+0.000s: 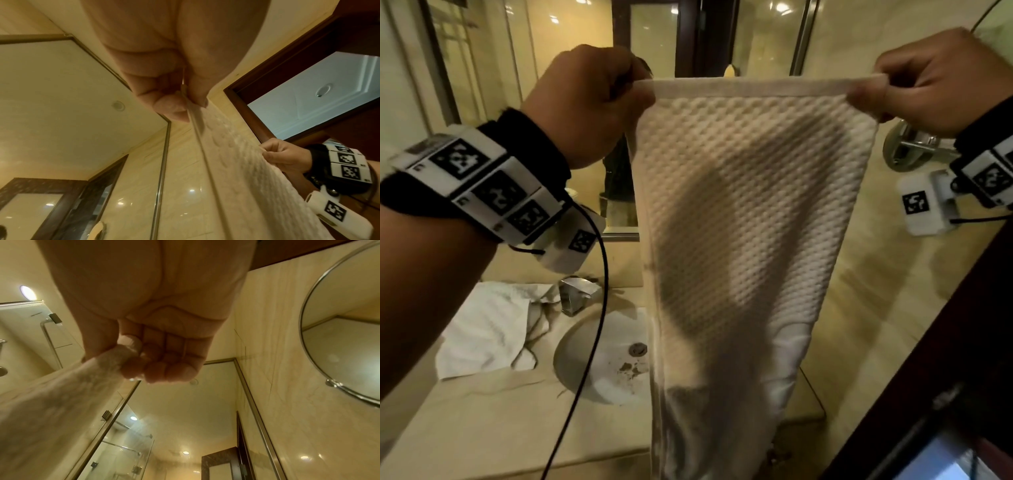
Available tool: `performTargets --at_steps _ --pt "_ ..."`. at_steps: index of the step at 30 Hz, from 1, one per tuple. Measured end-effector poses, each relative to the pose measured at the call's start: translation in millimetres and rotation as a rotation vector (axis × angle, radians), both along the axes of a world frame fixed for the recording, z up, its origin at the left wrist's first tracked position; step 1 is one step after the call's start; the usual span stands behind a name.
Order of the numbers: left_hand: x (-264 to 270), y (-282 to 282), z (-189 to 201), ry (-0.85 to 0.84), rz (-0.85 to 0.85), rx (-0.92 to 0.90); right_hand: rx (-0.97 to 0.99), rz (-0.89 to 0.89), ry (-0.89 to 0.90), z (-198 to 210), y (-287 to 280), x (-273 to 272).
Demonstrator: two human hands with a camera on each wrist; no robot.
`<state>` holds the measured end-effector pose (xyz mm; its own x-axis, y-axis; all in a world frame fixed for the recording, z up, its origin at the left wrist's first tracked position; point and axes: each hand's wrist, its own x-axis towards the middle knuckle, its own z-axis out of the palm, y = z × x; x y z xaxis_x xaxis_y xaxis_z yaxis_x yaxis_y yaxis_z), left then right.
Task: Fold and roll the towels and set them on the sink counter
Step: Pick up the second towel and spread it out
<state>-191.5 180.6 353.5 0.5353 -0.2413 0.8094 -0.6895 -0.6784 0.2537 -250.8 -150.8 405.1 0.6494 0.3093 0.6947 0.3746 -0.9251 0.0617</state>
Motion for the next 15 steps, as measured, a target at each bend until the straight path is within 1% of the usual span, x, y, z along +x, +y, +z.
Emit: performTargets --at_steps 3,7,10,11,14,15 --pt "-7.1 -3.5 -0.4 0.01 -0.017 0.004 0.017 -0.004 0.007 3.7 -8.4 -7.3" --pt "-14.3 -10.0 2.6 0.007 -0.032 0.027 0.105 -0.001 0.044 10.3 -24.9 -11.0" --pt "-9.3 -16.5 6.8 -0.012 -0.039 0.044 0.304 0.025 0.101 16.0 -35.1 -4.6" --pt "-5.3 -19.5 8.0 -0.016 -0.04 0.053 0.309 0.018 0.114 18.2 -36.9 -3.9" --pt "18.8 -33.0 2.1 0.025 -0.01 0.053 0.224 -0.105 0.12 11.7 -36.2 5.8" --pt "31.6 -39.7 -3.1 0.052 -0.009 0.041 0.163 -0.127 0.129 5.8 -34.7 12.7"
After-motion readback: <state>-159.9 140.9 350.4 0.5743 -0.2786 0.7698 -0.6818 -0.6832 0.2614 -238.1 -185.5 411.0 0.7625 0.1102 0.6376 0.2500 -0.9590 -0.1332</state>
